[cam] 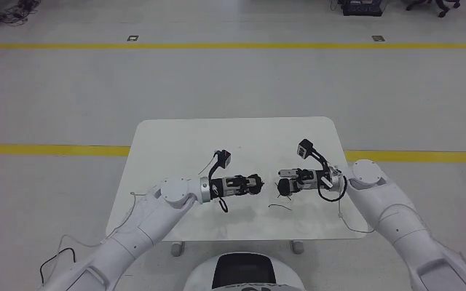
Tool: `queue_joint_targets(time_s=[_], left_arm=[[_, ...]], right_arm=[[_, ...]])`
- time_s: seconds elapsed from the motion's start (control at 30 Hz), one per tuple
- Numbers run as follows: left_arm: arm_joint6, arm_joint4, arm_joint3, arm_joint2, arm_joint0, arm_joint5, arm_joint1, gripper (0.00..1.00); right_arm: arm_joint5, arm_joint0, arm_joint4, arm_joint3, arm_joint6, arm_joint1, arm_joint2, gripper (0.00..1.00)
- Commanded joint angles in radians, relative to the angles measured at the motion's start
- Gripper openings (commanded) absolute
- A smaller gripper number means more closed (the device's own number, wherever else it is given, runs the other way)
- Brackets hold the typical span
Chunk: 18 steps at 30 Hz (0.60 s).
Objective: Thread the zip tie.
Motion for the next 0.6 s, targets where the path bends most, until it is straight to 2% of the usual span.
queue_joint_targets(time_s=[0.0,0.13,0.17,0.33,0.5,0.57], left_arm=[[0.019,0.034,0.001,-0.006,0.0,0.0,0.004,0.0],[0.01,0.033,0.001,-0.045,0.014,-0.021,0.018,0.0],[0.01,0.029,0.0,-0.061,0.02,-0.025,0.023,0.0],[0.006,0.011,-0.016,-0.12,0.046,-0.023,0.044,0.0],[0.004,0.009,-0.046,-0.159,0.072,-0.013,0.058,0.0],[0.006,0.011,-0.055,-0.165,0.078,-0.008,0.061,0.0]], right_arm=[[0.001,-0.003,-0.022,-0.007,-0.024,0.0,0.0,1.0],[-0.046,0.006,-0.156,-0.045,-0.013,0.016,0.021,1.0],[-0.051,0.009,-0.223,-0.062,-0.006,0.024,0.029,1.0],[-0.051,0.006,-0.471,-0.143,0.007,0.052,0.056,1.0],[-0.051,-0.03,-0.623,-0.246,0.014,0.071,0.063,1.0],[-0.051,-0.044,-0.699,-0.303,0.013,0.075,0.047,1.0]])
